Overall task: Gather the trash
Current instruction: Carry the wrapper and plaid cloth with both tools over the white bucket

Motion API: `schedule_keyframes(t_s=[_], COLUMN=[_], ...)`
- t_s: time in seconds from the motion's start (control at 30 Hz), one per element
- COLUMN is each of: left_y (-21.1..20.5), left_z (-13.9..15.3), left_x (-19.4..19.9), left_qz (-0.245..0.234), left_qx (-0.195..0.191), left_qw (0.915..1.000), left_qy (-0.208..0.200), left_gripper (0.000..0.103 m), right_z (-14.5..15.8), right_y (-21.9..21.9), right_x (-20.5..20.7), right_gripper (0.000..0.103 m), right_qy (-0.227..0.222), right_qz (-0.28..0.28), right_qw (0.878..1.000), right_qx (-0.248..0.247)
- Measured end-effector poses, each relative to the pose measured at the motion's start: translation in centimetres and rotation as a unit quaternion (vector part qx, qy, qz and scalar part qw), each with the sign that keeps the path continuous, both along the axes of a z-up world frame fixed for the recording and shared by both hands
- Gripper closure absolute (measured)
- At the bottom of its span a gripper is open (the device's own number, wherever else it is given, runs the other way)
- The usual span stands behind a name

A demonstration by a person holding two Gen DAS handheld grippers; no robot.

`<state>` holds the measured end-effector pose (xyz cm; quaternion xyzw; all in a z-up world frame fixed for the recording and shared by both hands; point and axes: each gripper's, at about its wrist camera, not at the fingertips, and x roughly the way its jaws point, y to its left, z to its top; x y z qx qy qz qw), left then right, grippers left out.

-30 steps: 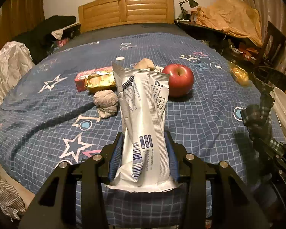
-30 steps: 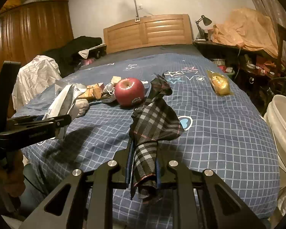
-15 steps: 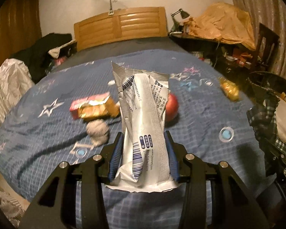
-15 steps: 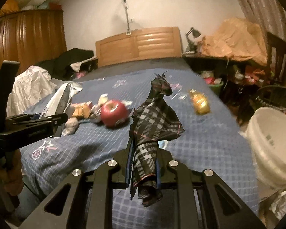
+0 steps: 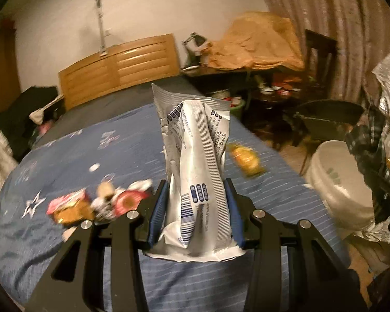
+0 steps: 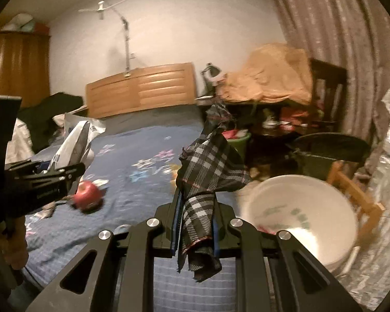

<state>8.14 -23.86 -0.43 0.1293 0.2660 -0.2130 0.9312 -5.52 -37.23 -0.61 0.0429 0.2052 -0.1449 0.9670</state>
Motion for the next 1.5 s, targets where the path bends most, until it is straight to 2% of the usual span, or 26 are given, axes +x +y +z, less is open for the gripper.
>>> schedule_keyframes(t_s=[0.37, 0.67, 0.83, 1.17, 1.5], left_y=[-9.7, -17.9, -21.6, -25.2, -25.8], left_z=[0.3, -0.1, -1.1, -3.4, -4.4], left_x=[-1.1, -2.3, -2.3, -2.3, -2.1], left_qz=[-0.084, -0.172, -0.208, -0.232, -0.237], left_qx=[0.009, 0.015, 0.022, 0.047, 0.054], left_qw=[0.9964, 0.9849, 0.9779, 0.9714, 0.9692], left_qy=[-0.010, -0.009, 0.009, 0.023, 0.036], left_gripper=[0.062, 0.062, 0.062, 0.062, 0.062], right_z=[1.8, 2.5, 2.3, 1.1, -0.2], right_y=[-9.9, -16.6, -19.0, -21.9, -22.5], right_x=[-4.4, -5.9, -6.4, -5.2, -4.0], right_gripper=[0.083, 0.083, 0.083, 0.083, 0.083], right_qy=[-0.005, 0.020, 0.026, 0.060, 0.076], right_qz=[-0.085, -0.134, -0.147, -0.156, -0.147], right_qw=[0.996, 0.990, 0.989, 0.986, 0.986], right_qx=[-0.016, -0.026, -0.024, -0.005, 0.003])
